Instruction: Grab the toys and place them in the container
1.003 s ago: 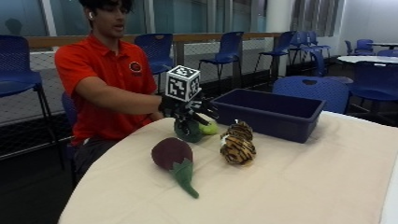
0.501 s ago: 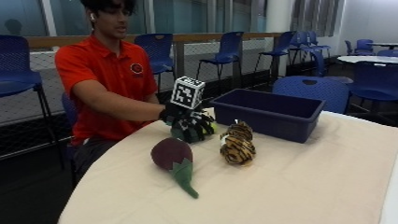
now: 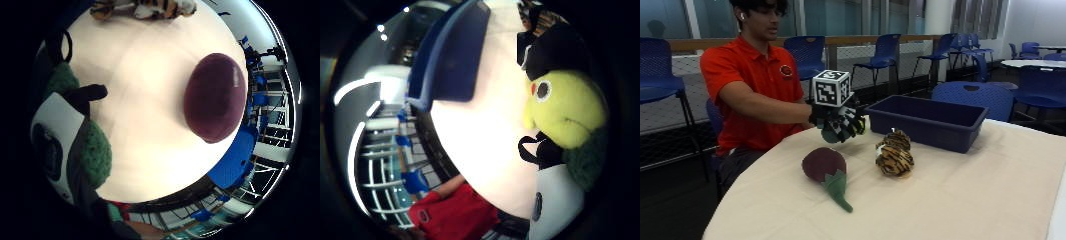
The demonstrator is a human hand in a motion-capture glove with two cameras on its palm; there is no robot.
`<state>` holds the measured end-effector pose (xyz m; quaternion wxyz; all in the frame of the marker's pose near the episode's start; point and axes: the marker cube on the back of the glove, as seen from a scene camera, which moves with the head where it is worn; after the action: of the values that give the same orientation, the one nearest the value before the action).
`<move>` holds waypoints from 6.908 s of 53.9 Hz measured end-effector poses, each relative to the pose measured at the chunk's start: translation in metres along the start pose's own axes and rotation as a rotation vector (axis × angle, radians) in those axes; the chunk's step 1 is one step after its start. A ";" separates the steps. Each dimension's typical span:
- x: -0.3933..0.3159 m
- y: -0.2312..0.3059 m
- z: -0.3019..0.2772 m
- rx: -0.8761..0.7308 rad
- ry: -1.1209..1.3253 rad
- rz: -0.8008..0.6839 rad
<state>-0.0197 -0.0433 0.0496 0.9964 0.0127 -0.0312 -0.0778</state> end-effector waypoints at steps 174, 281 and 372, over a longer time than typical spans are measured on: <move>0.148 -0.003 -0.009 0.051 0.071 0.325; 0.062 -0.133 -0.038 -0.031 0.010 0.264; -0.167 -0.166 -0.125 0.103 0.121 -0.113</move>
<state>-0.2018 -0.1786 -0.0907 0.9885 0.0703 0.0257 -0.1313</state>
